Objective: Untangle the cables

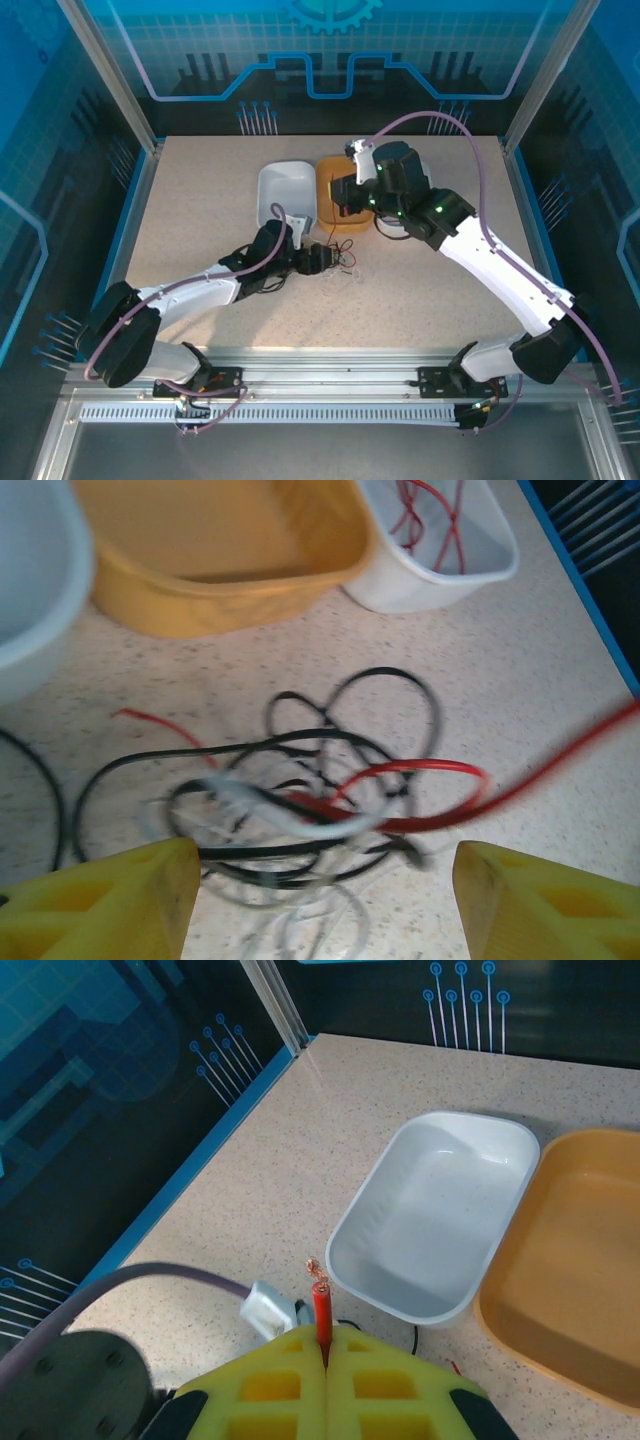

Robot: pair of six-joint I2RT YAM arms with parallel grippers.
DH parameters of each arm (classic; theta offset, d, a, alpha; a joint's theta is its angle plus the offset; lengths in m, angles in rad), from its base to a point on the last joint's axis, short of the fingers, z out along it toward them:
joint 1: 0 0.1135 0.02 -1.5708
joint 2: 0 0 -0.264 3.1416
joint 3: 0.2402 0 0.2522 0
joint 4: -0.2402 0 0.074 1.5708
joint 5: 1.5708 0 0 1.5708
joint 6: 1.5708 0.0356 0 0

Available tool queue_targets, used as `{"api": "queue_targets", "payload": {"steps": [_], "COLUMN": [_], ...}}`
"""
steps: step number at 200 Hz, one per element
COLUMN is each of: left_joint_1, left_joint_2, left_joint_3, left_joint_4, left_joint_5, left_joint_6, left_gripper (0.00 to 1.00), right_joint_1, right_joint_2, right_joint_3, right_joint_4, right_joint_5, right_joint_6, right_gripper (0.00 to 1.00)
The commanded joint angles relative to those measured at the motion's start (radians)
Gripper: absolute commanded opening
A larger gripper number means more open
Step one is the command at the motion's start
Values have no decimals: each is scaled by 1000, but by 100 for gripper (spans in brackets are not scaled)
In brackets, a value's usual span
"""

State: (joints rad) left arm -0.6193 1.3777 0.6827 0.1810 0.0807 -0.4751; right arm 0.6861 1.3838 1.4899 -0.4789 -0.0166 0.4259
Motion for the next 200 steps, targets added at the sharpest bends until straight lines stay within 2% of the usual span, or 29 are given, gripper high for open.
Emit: {"api": "queue_targets", "payload": {"steps": [1, 33, 53, 67, 107, 126, 137, 150, 161, 169, 200], "left_joint_1": [50, 62, 62, 63, 64, 64, 64, 65, 66, 67, 67], "left_joint_2": [-8, -25, -13, 2, 50, 72, 81, 86, 82, 74, 70], "left_joint_3": [-40, -38, -42, -32, -15, -21, -31, -46, -64, -76, -99], "left_joint_4": [63, 46, 60, 70, 141, 156, 163, 168, 174, 179, 165], "left_joint_5": [74, 98, 107, 130, 174, 180, 180, 173, 163, 156, 153], "left_joint_6": [-22, 36, 65, 76, 50, 46, 46, 34, 23, 16, 9], "left_gripper": [64, 65, 80, 85, 84, 78, 65, 41, 29, 27, 27], "right_joint_1": [-6, -6, -5, -5, -5, -7, -8, -8, -10, -10, -28], "right_joint_2": [-41, -40, -28, -11, -13, -18, -18, -20, -25, -30, -53], "right_joint_3": [75, 86, 84, 104, 119, 124, 134, 143, 149, 152, 163], "right_joint_4": [-39, -43, -21, -29, -14, -17, -31, -49, -64, -73, -89], "right_joint_5": [-13, -26, -58, -89, -103, -91, -82, -68, -48, -31, 13], "right_joint_6": [7, 24, 39, 41, 50, 44, 37, 27, 17, 12, -8], "right_gripper": [0, 0, 0, 0, 0, 0, 0, 0, 0, 0, 0]}}
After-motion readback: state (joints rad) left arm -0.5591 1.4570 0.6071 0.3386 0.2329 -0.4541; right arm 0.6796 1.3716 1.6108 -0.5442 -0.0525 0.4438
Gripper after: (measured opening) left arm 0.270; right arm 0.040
